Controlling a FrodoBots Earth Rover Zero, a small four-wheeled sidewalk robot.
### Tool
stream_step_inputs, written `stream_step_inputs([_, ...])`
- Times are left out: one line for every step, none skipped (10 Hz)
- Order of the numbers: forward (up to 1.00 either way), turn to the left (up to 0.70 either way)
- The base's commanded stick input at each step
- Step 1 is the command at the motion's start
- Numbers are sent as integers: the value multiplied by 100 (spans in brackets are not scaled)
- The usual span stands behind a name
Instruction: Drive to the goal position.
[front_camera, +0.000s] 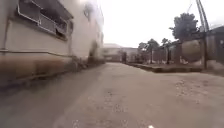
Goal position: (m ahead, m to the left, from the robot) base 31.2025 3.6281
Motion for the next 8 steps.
stream_step_inputs([100,0])
stream_step_inputs([100,0])
stream_step_inputs([100,0])
stream_step_inputs([100,0])
stream_step_inputs([100,0])
stream_step_inputs([100,0])
stream_step_inputs([100,0])
stream_step_inputs([100,0])
